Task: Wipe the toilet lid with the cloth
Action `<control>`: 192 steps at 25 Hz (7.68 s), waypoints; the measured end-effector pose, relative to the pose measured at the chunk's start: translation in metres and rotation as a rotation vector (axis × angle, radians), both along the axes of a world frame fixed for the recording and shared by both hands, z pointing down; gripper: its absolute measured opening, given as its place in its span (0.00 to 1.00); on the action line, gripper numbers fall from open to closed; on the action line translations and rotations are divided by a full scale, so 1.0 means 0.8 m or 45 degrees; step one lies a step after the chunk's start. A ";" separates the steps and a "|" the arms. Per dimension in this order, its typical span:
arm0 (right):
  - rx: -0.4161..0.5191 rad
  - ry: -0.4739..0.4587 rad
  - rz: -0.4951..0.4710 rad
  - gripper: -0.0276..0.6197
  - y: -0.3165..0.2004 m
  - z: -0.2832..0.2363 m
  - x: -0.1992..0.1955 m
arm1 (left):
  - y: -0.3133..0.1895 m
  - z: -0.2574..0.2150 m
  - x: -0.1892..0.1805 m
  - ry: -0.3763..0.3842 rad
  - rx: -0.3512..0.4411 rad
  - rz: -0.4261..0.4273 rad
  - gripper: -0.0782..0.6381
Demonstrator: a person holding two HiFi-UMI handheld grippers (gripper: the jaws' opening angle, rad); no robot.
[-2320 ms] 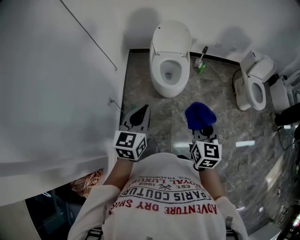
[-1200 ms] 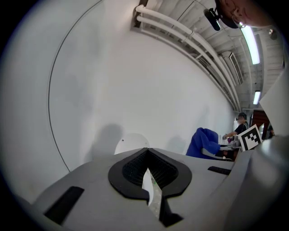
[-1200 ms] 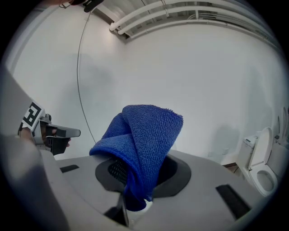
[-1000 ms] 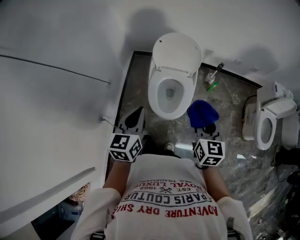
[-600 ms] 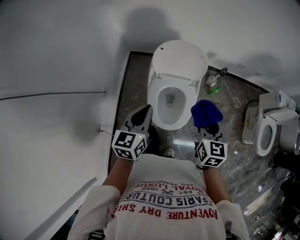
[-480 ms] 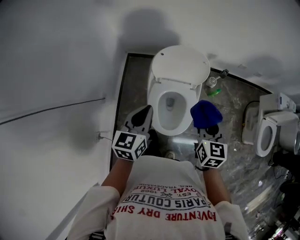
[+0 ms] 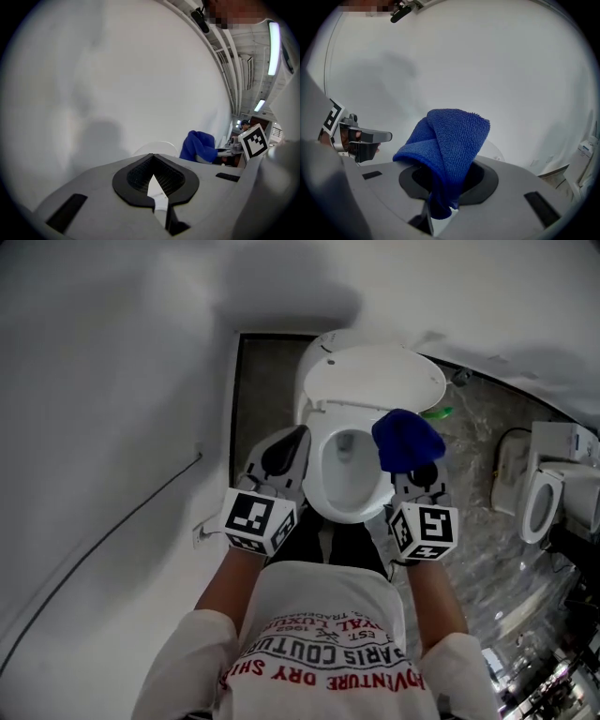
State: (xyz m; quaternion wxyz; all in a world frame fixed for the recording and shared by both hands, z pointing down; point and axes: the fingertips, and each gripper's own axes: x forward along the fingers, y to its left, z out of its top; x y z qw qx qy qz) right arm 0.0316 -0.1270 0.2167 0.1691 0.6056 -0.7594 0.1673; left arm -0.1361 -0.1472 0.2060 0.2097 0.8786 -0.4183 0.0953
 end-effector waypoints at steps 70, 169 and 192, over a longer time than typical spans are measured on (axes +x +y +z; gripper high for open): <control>-0.058 0.009 0.115 0.18 -0.081 0.170 0.136 | -0.015 0.183 0.122 -0.090 -0.146 -0.051 0.12; -0.132 -0.116 -0.243 0.18 -0.142 0.422 -0.139 | 0.021 0.377 -0.051 -0.191 -0.298 -0.291 0.12; -0.243 -0.033 -0.114 0.18 -0.130 0.448 0.043 | 0.007 0.374 0.077 -0.215 -0.260 -0.131 0.12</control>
